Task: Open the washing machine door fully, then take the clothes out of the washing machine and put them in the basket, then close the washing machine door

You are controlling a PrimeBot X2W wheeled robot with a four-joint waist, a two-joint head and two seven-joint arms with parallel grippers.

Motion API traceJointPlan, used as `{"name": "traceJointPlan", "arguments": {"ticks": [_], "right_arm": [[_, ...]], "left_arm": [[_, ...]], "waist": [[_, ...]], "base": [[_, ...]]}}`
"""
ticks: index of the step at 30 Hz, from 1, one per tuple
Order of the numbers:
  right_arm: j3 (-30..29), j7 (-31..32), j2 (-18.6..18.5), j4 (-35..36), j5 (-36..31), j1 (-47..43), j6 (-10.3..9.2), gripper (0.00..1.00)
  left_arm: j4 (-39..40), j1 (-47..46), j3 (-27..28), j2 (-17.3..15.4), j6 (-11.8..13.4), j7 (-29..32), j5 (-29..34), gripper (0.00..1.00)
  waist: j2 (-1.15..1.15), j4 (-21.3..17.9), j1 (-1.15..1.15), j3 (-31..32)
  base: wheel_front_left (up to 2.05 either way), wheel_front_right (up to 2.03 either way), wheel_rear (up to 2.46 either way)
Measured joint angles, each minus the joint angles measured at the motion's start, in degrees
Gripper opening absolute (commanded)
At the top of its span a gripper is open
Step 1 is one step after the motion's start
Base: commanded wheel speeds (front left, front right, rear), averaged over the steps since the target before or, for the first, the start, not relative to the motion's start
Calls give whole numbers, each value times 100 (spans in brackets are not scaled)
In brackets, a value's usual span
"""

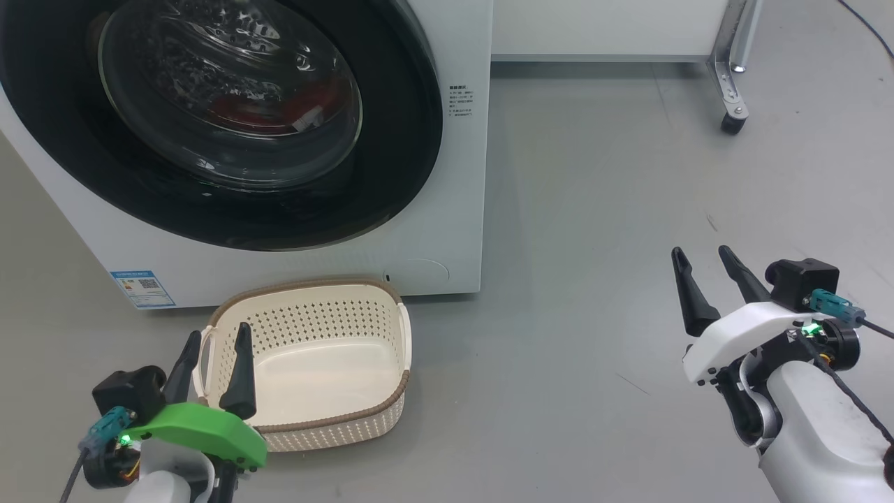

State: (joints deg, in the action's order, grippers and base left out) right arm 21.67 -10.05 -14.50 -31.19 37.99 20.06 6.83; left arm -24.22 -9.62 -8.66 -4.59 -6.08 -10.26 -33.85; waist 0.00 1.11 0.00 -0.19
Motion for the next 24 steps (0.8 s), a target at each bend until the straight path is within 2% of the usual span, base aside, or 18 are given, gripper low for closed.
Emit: {"name": "traceJointPlan", "arguments": {"ticks": [15, 19, 24], "right_arm": [[494, -348, -186, -453, -1073, 457, -51, 100], [542, -397, -199, -573, -1215, 539, -53, 100], [411, -397, -185, -673, -1169, 541, -141, 100]], "left_arm": [[-143, -16, -133, 3, 125, -353, 1530, 100], [-190, -37, -133, 11, 127, -403, 1770, 100], [-308, -39, -60, 34, 186, -412, 1781, 100]], "waist": [[0, 10, 0, 16], [0, 11, 0, 16], [0, 6, 0, 14]], "base": [[0, 0, 0], [0, 0, 0], [0, 0, 0]]}}
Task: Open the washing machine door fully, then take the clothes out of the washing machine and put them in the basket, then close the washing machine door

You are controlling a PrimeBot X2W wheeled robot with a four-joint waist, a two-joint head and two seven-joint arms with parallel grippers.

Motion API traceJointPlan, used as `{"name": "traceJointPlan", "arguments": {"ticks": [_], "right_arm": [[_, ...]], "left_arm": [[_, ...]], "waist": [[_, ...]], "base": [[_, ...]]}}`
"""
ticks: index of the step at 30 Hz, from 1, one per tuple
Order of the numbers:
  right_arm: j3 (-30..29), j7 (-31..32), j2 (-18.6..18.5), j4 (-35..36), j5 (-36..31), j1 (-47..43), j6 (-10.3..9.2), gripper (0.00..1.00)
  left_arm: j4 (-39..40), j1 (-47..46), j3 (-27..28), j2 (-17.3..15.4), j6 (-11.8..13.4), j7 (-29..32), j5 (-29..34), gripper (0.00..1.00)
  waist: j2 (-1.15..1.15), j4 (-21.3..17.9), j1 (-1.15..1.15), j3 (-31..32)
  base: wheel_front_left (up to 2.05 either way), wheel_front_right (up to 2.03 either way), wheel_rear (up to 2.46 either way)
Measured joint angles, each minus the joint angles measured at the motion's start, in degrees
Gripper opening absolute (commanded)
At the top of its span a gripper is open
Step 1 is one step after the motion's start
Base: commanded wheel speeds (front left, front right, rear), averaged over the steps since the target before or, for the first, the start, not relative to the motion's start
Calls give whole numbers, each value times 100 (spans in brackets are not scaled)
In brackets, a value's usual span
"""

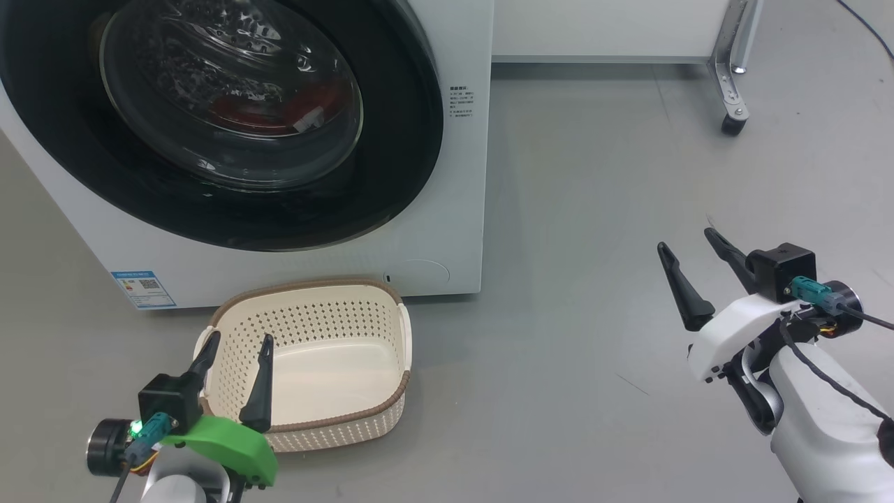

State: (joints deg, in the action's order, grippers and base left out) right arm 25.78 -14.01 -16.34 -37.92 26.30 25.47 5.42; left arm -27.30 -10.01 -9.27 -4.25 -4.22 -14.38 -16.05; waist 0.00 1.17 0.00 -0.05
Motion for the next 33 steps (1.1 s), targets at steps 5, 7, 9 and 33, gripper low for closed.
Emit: {"name": "traceJointPlan", "arguments": {"ticks": [5, 7, 9, 33], "right_arm": [[-208, 0, 40, -41, 183, 0, -55, 100], [-322, 0, 60, -57, 257, -1, -56, 100], [-375, -1, 67, -68, 289, -1, -63, 100], [-825, -1, 225, 83, 365, -1, -78, 100]], "left_arm": [[-8, -1, 189, 55, 97, 0, -5, 100], [-5, -1, 269, 68, 148, 0, -9, 100], [-4, -1, 345, 87, 149, 0, -9, 100], [183, -1, 581, 153, 192, 0, 131, 100]], "waist": [[0, -6, 0, -3], [0, -8, 0, -5], [0, -9, 0, -8], [0, 33, 0, -45]], "base": [[0, 0, 0], [0, 0, 0], [0, 0, 0], [0, 0, 0]]}}
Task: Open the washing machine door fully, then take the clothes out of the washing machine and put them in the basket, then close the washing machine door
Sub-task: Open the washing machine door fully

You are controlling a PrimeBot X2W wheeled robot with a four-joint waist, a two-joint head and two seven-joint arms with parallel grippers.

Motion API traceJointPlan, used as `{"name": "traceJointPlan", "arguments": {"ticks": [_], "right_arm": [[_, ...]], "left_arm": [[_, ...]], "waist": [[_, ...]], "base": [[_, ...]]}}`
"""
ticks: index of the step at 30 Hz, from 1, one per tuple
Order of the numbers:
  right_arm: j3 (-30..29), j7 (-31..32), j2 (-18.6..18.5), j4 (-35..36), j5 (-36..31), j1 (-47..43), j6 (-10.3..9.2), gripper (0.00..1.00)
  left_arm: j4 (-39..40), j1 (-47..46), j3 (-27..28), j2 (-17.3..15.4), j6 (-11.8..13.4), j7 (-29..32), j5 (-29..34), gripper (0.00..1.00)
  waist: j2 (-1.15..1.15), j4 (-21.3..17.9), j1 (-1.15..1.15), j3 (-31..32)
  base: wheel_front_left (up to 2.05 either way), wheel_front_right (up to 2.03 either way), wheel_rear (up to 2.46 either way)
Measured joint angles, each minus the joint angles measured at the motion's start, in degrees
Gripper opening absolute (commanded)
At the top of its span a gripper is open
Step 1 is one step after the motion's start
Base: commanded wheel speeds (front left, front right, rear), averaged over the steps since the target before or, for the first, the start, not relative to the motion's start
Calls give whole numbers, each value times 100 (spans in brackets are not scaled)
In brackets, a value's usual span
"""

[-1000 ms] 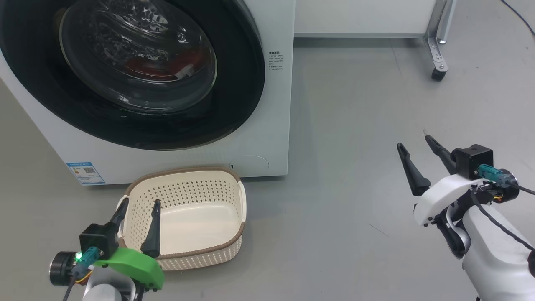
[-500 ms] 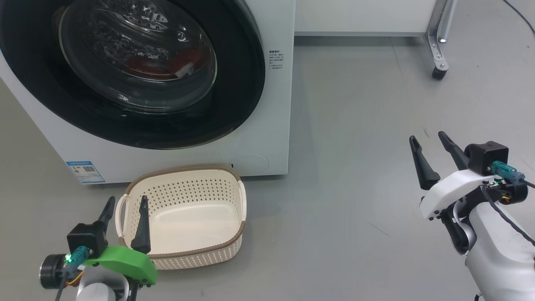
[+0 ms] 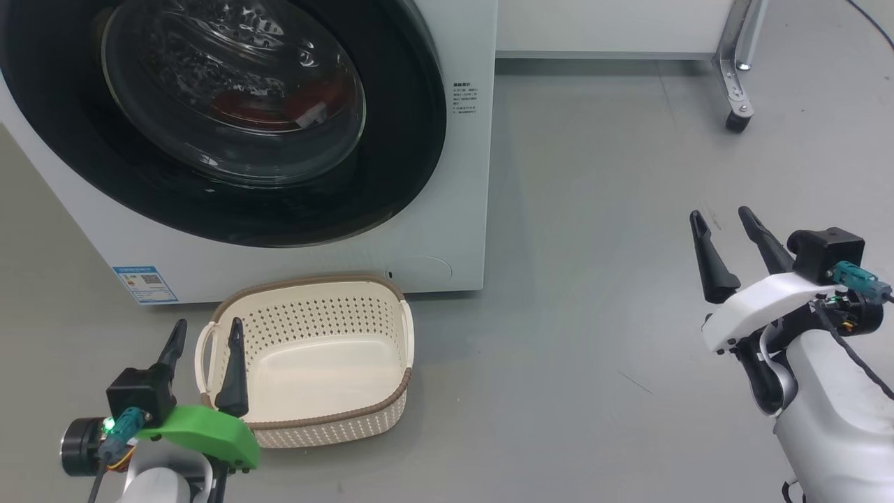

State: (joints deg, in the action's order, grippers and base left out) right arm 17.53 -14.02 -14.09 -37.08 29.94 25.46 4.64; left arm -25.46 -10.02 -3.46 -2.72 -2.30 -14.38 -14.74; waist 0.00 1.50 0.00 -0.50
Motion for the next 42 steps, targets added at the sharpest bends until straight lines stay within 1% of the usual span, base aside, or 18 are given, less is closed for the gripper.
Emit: {"name": "traceJointPlan", "arguments": {"ticks": [1, 2, 3, 5, 7, 13, 15, 18, 20, 23, 26, 29, 32, 35, 36, 41, 42], "right_arm": [[-66, 0, 19, 27, 62, 1, 7, 100], [-66, 0, 19, 27, 62, 1, 7, 87], [-153, 0, 51, 62, 162, 1, 35, 47], [-315, -4, 115, 148, 275, 6, 40, 0], [-445, -27, 170, 225, 368, 12, 60, 0], [-1227, -44, 503, 379, 1378, 25, 140, 0], [-1313, -44, 550, 378, 1570, 44, 181, 0], [-1424, -44, 641, 371, 1974, 159, 188, 0], [-1553, 19, 793, 370, 2368, 248, 221, 0], [-1759, 312, 975, 376, 3028, 403, 233, 0], [-1892, 630, 961, 393, 3470, 603, 232, 0], [-1935, 914, 861, 453, 3662, 856, 232, 0], [-2016, 1230, 838, 499, 3925, 1140, 232, 0], [-2134, 1545, 834, 519, 4242, 1422, 232, 0], [-2158, 1755, 805, 522, 4404, 1611, 232, 0], [-2172, 2301, 673, 544, 4674, 2116, 220, 0], [-2163, 2407, 656, 563, 4725, 2230, 172, 0]], "left_arm": [[16, 1, 5, 0, 0, 0, 3, 100], [16, 1, 5, 0, 0, 0, 3, 100], [24, 1, 11, 2, 0, 0, 8, 100], [41, 5, 22, 8, 0, -1, 8, 100], [43, 12, 44, 14, -2, -1, 8, 100], [159, 20, 19, 27, -54, -1, 20, 100], [208, 20, 10, 32, -60, -7, 20, 100], [249, 20, -8, 35, -105, -7, 22, 100], [288, 20, -16, 37, -107, -7, 23, 100], [382, 10, -42, 41, -111, -7, 24, 100], [419, 3, -92, 43, -153, -7, 27, 100], [510, -16, -208, 45, -199, -7, 29, 100], [628, -130, -347, 54, -205, -7, -45, 100], [751, -251, -485, 57, -211, -7, -142, 100], [789, -316, -588, 57, -211, -7, -190, 100], [967, -456, -800, 62, -256, -7, -363, 100], [992, -499, -842, 63, -257, -7, -396, 100]], "waist": [[0, 4, 0, -3], [0, 4, 0, -3], [0, 9, 0, -6], [0, 19, 0, -15], [0, 32, 0, -25], [0, 93, 0, -132], [0, 123, 0, -187], [0, 173, 0, -281], [0, 210, 0, -350], [0, 266, 0, -470], [0, 329, 0, -611], [0, 401, 0, -772], [0, 484, 0, -955], [0, 577, 0, -1156], [0, 643, 0, -1299], [0, 817, 0, -1673], [0, 852, 0, -1749]], "base": [[0, 0, 0], [0, 0, 0], [0, 0, 0], [0, 0, 0], [0, 0, 0], [0, 0, 0], [0, 0, 0], [0, 0, 0], [0, 0, 0], [0, 0, 0], [0, 0, 0], [0, 0, 0], [0, 0, 0], [0, 0, 0], [0, 0, 0], [0, 0, 0], [0, 0, 0]]}}
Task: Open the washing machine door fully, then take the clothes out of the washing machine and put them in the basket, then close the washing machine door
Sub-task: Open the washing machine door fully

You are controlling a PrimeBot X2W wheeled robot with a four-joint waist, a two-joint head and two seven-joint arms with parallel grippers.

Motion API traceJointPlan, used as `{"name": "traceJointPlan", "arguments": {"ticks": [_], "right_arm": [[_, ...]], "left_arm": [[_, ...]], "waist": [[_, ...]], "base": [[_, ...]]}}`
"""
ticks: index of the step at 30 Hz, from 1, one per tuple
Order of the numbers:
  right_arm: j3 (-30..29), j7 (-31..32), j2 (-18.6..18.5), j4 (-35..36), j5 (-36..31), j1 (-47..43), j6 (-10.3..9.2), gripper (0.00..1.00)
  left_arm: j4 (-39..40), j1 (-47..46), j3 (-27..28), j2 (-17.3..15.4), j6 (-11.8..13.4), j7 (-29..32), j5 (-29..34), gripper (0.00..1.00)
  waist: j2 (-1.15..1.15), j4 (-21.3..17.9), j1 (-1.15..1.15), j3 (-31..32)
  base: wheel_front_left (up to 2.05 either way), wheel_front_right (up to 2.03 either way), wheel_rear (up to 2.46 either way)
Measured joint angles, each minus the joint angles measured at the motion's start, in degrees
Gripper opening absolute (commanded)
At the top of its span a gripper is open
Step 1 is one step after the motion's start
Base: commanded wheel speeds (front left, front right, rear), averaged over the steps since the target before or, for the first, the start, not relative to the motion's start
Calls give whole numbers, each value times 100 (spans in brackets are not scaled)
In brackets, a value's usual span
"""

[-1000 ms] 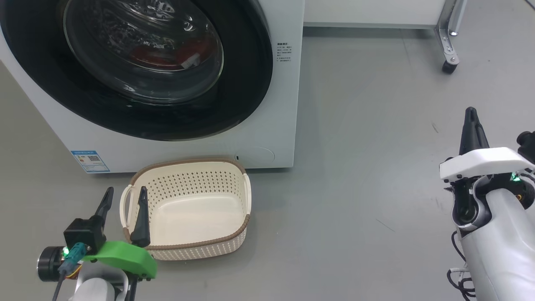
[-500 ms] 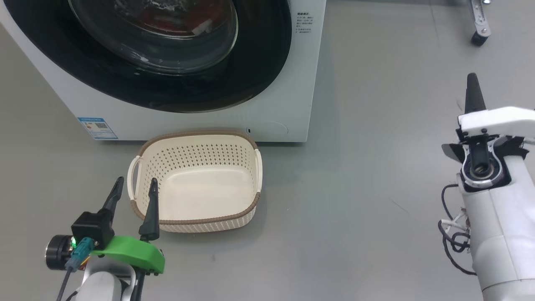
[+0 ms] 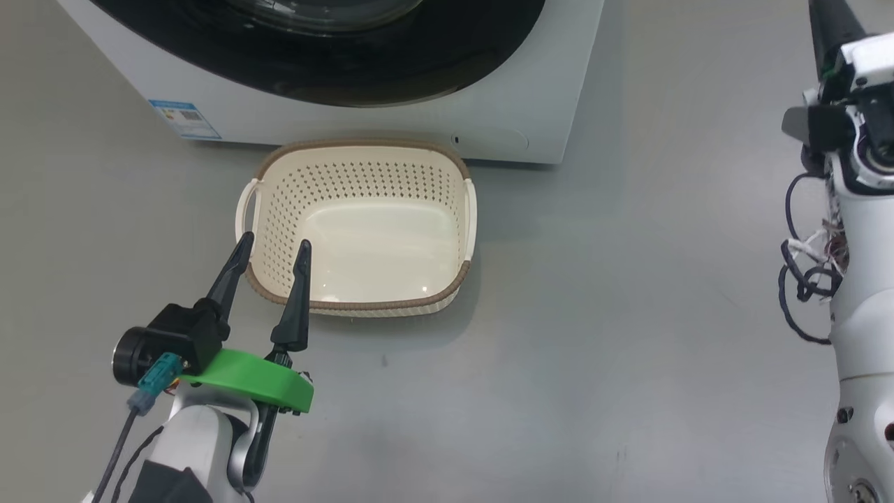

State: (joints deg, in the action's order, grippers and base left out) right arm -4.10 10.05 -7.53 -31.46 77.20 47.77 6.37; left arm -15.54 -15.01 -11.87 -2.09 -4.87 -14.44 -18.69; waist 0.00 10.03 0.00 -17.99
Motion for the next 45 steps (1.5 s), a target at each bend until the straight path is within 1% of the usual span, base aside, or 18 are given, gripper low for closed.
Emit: {"name": "traceJointPlan", "arguments": {"ticks": [7, 13, 19, 20, 22, 24, 28, 30, 34, 41, 45], "right_arm": [[133, 678, -46, 151, 229, 836, -162, 0], [422, 1104, -104, 183, 237, 1413, -359, 0], [692, 1388, -109, 172, 112, 1829, -554, 0], [730, 1393, -112, 168, 65, 1899, -599, 0], [783, 1405, -123, 157, -8, 2045, -616, 0], [816, 1443, -140, 143, -38, 2201, -702, 0], [875, 1489, -177, 99, -143, 2435, -714, 0], [900, 1492, -199, 54, -188, 2492, -757, 0], [901, 1493, -266, -53, -223, 2584, -760, 0], [882, 1488, -298, -177, -222, 2740, -764, 0], [906, 1564, -333, -241, -219, 2802, -677, 0]], "left_arm": [[186, -296, -336, 9, 1, -1, -198, 100], [369, -470, -556, 29, 4, -1, -408, 100], [535, -532, -782, 44, 63, -1, -563, 100], [558, -533, -818, 44, 74, -1, -592, 100], [627, -544, -890, 46, 109, -1, -681, 100], [689, -594, -955, 49, 112, -1, -722, 100], [757, -652, -1100, 60, 156, -1, -806, 100], [786, -660, -1177, 62, 171, -1, -854, 100], [840, -697, -1289, 68, 212, -1, -911, 100], [894, -718, -1303, 71, 312, -1, -913, 100], [906, -727, -1317, 76, 359, -1, -1004, 100]], "waist": [[0, 271, 0, -526], [0, 536, 0, -908], [0, 789, 1, -1243], [0, 829, 1, -1296], [0, 905, 1, -1403], [0, 978, 1, -1506], [0, 1115, 0, -1697], [0, 1185, 1, -1775], [0, 1319, 1, -1896], [0, 1449, 1, -1993], [0, 1502, 0, -2034]], "base": [[0, 0, 0], [0, 0, 0], [0, 0, 0], [0, 0, 0], [0, 0, 0], [0, 0, 0], [0, 0, 0], [0, 0, 0], [0, 0, 0], [0, 0, 0], [0, 0, 0]]}}
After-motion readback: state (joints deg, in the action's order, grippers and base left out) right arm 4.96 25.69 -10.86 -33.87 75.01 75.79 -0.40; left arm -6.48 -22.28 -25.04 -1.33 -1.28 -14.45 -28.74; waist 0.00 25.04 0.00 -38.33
